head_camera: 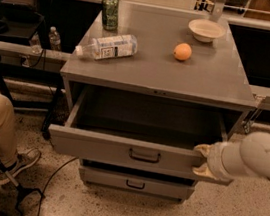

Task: Open top drawer

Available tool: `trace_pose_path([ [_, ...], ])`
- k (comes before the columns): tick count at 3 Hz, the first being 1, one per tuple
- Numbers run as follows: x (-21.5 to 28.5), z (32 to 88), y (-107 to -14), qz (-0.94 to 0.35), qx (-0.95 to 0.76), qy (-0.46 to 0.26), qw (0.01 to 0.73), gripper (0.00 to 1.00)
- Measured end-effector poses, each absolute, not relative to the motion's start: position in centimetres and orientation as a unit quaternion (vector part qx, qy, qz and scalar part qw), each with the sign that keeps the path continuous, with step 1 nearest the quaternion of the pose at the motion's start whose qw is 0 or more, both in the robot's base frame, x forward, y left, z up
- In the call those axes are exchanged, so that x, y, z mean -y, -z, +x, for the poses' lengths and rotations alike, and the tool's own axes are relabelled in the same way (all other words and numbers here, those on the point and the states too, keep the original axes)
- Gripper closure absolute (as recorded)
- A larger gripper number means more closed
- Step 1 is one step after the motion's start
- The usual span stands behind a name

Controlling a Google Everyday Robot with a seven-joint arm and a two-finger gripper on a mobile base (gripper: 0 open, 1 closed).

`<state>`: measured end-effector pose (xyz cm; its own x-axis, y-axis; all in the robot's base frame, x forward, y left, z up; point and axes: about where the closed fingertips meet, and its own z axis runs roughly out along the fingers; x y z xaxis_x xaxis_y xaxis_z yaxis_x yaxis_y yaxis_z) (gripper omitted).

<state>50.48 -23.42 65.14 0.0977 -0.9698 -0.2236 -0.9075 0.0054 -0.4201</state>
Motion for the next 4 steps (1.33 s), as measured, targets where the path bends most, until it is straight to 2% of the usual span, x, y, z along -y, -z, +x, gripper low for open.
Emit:
trace_pose_path([
  [4,22.6,46.9,-64.4,-0.682,-0.687,0.048,0.246,1.0],
])
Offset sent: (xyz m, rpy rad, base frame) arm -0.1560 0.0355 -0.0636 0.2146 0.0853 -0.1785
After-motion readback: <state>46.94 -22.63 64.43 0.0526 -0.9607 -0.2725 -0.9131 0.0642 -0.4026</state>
